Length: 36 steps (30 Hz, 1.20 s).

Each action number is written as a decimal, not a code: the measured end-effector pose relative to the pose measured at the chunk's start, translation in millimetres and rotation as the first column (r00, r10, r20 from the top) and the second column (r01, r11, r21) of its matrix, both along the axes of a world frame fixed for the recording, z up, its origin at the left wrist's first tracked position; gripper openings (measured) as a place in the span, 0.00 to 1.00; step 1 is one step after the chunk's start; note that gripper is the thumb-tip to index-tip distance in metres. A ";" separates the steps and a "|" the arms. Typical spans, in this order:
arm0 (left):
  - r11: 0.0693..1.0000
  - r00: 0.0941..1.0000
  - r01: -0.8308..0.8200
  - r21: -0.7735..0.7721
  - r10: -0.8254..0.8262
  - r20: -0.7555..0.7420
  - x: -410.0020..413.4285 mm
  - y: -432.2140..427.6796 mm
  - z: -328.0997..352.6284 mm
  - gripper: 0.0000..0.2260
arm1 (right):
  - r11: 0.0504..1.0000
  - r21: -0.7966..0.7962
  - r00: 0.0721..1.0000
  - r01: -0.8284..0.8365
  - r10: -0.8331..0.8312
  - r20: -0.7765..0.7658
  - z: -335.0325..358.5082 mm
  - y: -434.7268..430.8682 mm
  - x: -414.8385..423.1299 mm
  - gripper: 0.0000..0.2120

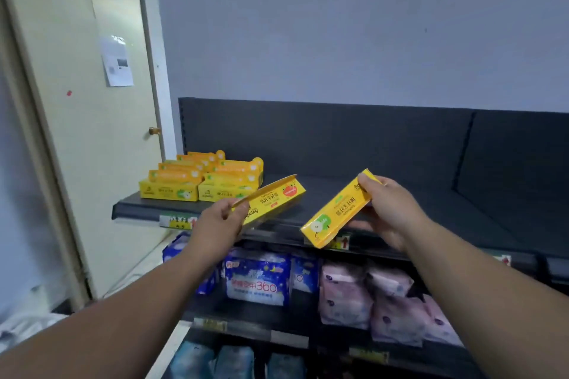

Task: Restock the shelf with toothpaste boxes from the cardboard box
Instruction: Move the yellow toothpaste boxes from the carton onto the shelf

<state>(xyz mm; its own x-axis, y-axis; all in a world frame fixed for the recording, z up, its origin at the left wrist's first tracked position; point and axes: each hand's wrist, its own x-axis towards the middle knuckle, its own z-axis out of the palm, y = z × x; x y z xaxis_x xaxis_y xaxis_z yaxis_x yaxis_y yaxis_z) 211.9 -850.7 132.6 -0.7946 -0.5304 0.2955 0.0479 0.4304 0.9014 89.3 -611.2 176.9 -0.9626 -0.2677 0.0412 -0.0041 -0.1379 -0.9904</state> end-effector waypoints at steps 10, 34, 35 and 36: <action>0.998 0.996 -0.023 -0.066 0.028 0.082 -85.7 -35.1 15.6 0.14 | 0.974 0.227 0.984 0.013 0.027 -0.174 31.1 -39.0 -64.8 0.09; 0.780 0.946 0.019 -0.626 0.189 0.264 -277.6 -39.7 19.5 0.06 | 0.605 0.780 0.913 -0.157 0.390 -0.118 20.5 -73.3 -215.6 0.20; 0.756 0.944 0.036 -0.654 0.188 0.270 -280.5 -40.4 19.7 0.07 | 0.579 0.801 0.911 -0.152 0.397 -0.114 19.7 -74.2 -216.4 0.20; 0.736 0.945 0.055 -0.675 0.179 0.273 -282.9 -40.6 19.6 0.07 | 0.556 0.819 0.910 -0.144 0.400 -0.112 19.2 -74.7 -216.5 0.20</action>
